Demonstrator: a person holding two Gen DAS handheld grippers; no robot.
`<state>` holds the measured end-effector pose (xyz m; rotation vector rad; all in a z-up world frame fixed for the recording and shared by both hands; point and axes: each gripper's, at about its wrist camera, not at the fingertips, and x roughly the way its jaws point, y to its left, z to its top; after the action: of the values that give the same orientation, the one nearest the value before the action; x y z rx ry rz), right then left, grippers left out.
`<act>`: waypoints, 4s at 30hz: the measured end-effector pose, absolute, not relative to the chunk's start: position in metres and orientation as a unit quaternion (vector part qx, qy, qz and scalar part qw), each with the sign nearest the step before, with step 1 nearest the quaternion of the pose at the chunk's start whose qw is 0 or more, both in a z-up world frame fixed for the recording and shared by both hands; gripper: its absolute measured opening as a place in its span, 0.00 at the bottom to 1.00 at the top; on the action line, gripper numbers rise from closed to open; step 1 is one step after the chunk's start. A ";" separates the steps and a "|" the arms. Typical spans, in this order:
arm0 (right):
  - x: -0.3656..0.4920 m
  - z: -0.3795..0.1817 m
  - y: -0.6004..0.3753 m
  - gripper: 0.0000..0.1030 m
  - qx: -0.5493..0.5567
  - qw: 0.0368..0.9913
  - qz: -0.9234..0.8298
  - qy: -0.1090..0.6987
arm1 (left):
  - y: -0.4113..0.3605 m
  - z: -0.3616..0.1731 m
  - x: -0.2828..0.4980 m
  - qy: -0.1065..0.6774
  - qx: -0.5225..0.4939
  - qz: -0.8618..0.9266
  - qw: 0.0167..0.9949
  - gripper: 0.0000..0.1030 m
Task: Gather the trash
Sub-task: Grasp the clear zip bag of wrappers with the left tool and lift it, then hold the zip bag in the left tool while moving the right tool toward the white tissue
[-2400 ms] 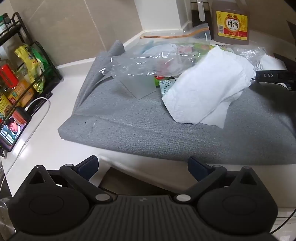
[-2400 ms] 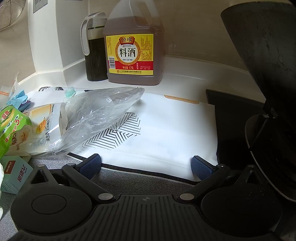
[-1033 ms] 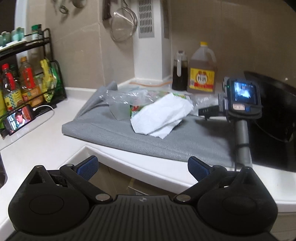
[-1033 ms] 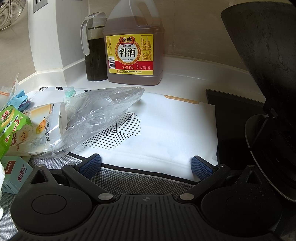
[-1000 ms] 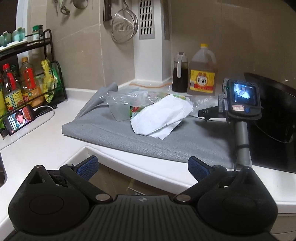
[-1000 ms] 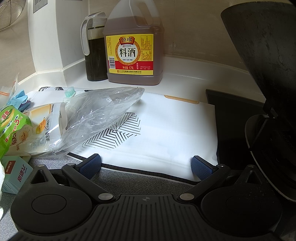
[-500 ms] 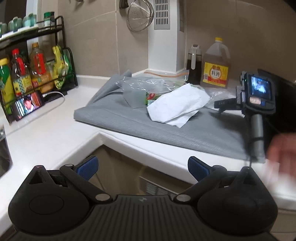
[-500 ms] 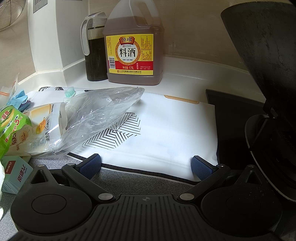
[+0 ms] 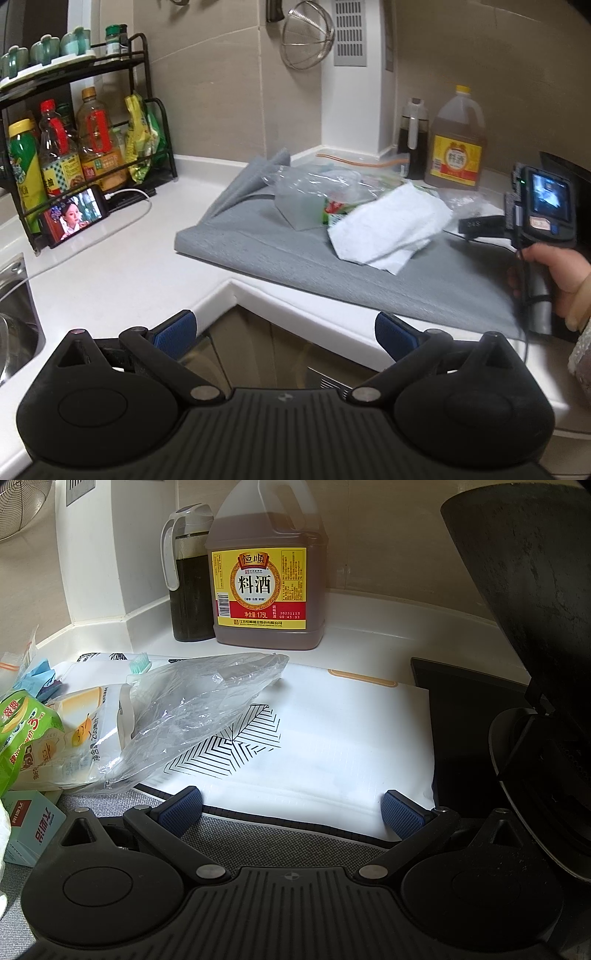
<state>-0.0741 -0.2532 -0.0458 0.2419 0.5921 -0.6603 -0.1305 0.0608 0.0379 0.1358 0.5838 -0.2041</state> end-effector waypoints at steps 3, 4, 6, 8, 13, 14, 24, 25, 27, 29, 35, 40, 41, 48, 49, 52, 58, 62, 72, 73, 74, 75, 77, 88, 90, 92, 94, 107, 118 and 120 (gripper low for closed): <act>-0.071 -0.047 -0.252 1.00 0.122 0.891 -0.332 0.284 | 0.062 0.038 -0.121 0.289 0.066 -0.091 0.951 1.00; -0.071 -0.046 -0.251 1.00 0.121 0.892 -0.332 0.284 | 0.061 0.037 -0.118 0.290 0.066 -0.089 0.951 1.00; -0.074 -0.045 -0.248 1.00 0.122 0.895 -0.323 0.283 | 0.058 0.037 -0.110 0.290 0.068 -0.088 0.950 1.00; -0.080 -0.045 -0.249 1.00 0.122 0.899 -0.311 0.283 | 0.054 0.036 -0.101 0.287 0.073 -0.087 0.951 1.00; -0.080 -0.044 -0.248 1.00 0.118 0.901 -0.308 0.283 | 0.033 0.032 -0.067 0.265 0.083 -0.090 0.956 1.00; -0.081 -0.042 -0.248 1.00 0.117 0.904 -0.301 0.281 | 0.028 0.031 -0.060 0.260 0.087 -0.094 0.957 1.00; -0.100 -0.024 -0.218 1.00 0.126 0.956 -0.183 0.192 | -0.030 0.008 0.025 0.262 0.101 -0.171 0.944 1.00; -0.098 -0.025 -0.218 1.00 0.129 0.953 -0.185 0.201 | -0.033 0.004 0.031 0.261 0.108 -0.176 0.943 1.00; -0.093 -0.029 -0.219 1.00 0.135 0.948 -0.189 0.219 | -0.038 -0.002 0.045 0.260 0.118 -0.191 0.939 1.00; -0.091 -0.036 -0.219 1.00 0.136 0.944 -0.188 0.236 | -0.041 -0.009 0.058 0.259 0.117 -0.214 0.935 1.00; -0.077 -0.049 -0.208 1.00 0.090 0.935 -0.203 0.278 | -0.045 -0.033 0.092 0.241 0.075 -0.313 0.916 1.00; -0.072 -0.053 -0.200 1.00 0.055 0.930 -0.209 0.296 | -0.035 -0.044 0.127 0.321 -0.035 -0.376 0.868 1.00; -0.073 -0.053 -0.202 1.00 0.062 0.931 -0.207 0.295 | -0.033 -0.045 0.131 0.323 -0.056 -0.378 0.866 1.00; -0.071 -0.051 -0.202 1.00 0.068 0.931 -0.210 0.291 | -0.014 -0.045 0.137 0.321 -0.130 -0.383 0.856 1.00; -0.072 -0.051 -0.201 1.00 0.065 0.931 -0.211 0.292 | -0.012 -0.044 0.137 0.321 -0.131 -0.384 0.856 1.00; -0.070 -0.051 -0.201 1.00 0.064 0.931 -0.211 0.292 | -0.009 -0.043 0.136 0.320 -0.132 -0.384 0.856 1.00; -0.072 -0.050 -0.203 1.00 0.074 0.932 -0.208 0.287 | -0.017 -0.045 0.140 0.318 -0.119 -0.381 0.860 1.00; -0.073 -0.049 -0.204 1.00 0.077 0.933 -0.206 0.286 | -0.021 -0.045 0.140 0.317 -0.105 -0.378 0.864 1.00; -0.072 -0.047 -0.209 1.00 0.095 0.934 -0.201 0.280 | -0.034 -0.046 0.138 0.317 -0.048 -0.369 0.873 1.00; -0.072 -0.047 -0.209 1.00 0.095 0.934 -0.201 0.280 | -0.035 -0.047 0.138 0.316 -0.046 -0.368 0.873 1.00; -0.072 -0.047 -0.210 1.00 0.096 0.934 -0.201 0.279 | -0.035 -0.047 0.138 0.316 -0.045 -0.369 0.873 1.00; -0.073 -0.047 -0.210 1.00 0.098 0.935 -0.200 0.278 | -0.035 -0.048 0.139 0.317 -0.046 -0.369 0.873 1.00; -0.075 -0.048 -0.211 1.00 0.103 0.935 -0.198 0.274 | -0.036 -0.048 0.139 0.316 -0.042 -0.368 0.873 1.00; -0.074 -0.049 -0.209 1.00 0.099 0.935 -0.202 0.275 | -0.042 -0.048 0.139 0.316 -0.027 -0.366 0.875 1.00; -0.074 -0.049 -0.209 1.00 0.100 0.935 -0.201 0.274 | -0.042 -0.048 0.139 0.316 -0.027 -0.366 0.875 1.00; -0.075 -0.048 -0.210 1.00 0.104 0.936 -0.199 0.272 | -0.042 -0.048 0.139 0.316 -0.025 -0.366 0.875 1.00; -0.076 -0.048 -0.212 1.00 0.111 0.936 -0.196 0.269 | -0.043 -0.048 0.139 0.315 -0.023 -0.365 0.875 1.00; -0.065 -0.051 -0.202 1.00 0.072 0.928 -0.217 0.295 | -0.042 -0.048 0.138 0.315 -0.025 -0.366 0.875 1.00; -0.065 -0.051 -0.200 1.00 0.067 0.927 -0.220 0.297 | -0.043 -0.047 0.137 0.315 -0.023 -0.366 0.876 1.00; -0.064 -0.051 -0.201 1.00 0.067 0.927 -0.221 0.297 | -0.043 -0.047 0.138 0.315 -0.020 -0.364 0.876 1.00</act>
<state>-0.0643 -0.2005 -0.0507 0.1381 0.6086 -0.4537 0.1381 -0.0433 -0.0469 -0.0421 0.6568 -0.7603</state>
